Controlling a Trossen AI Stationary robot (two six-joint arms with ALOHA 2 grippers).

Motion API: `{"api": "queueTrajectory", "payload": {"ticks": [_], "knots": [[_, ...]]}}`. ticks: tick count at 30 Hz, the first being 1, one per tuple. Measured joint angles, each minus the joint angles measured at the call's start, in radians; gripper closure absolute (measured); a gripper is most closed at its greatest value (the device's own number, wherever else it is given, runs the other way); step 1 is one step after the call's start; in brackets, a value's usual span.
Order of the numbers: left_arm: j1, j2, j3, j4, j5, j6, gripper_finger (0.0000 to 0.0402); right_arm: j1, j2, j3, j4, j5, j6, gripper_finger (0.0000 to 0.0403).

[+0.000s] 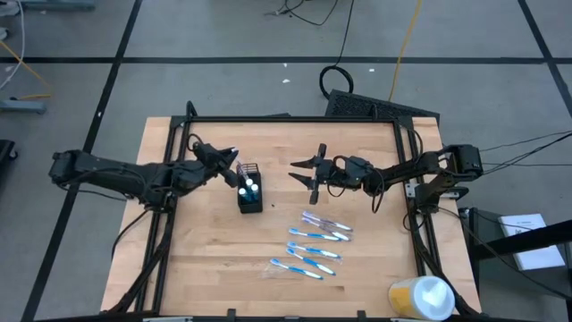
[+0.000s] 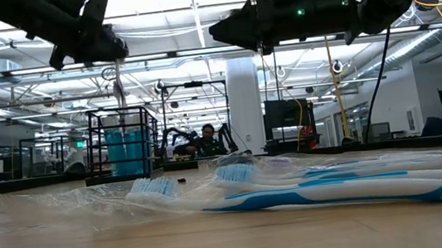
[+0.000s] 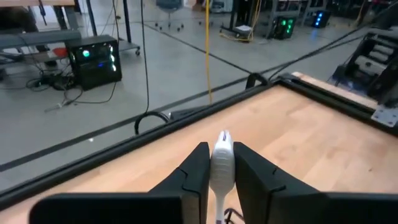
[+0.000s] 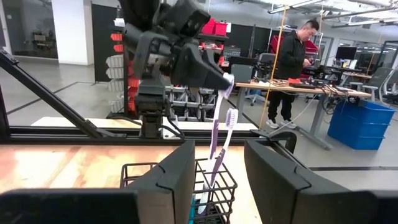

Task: Pick & Place toothbrushing station
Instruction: Put the purple toothbrush into the black organizer

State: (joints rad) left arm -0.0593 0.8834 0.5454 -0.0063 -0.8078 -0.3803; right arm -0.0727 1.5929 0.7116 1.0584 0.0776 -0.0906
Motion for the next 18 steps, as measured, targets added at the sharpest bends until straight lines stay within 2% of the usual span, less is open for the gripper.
{"api": "queueTrajectory", "payload": {"ticks": [5, 14, 18], "knots": [[0.000, 0.001, -0.057, 0.082, 0.002, -0.012, 0.0351, 0.000, 0.000, 0.000, -0.002, 0.000, 0.000, 0.0273], [0.000, 0.001, -0.101, 0.087, -0.002, -0.080, 0.0340, 0.000, 0.000, 0.000, -0.006, 0.000, 0.000, 0.0273], [0.000, 0.001, -0.113, 0.085, -0.003, -0.095, 0.0350, 0.000, 0.000, 0.000, -0.008, 0.000, 0.000, 0.0273]]}}
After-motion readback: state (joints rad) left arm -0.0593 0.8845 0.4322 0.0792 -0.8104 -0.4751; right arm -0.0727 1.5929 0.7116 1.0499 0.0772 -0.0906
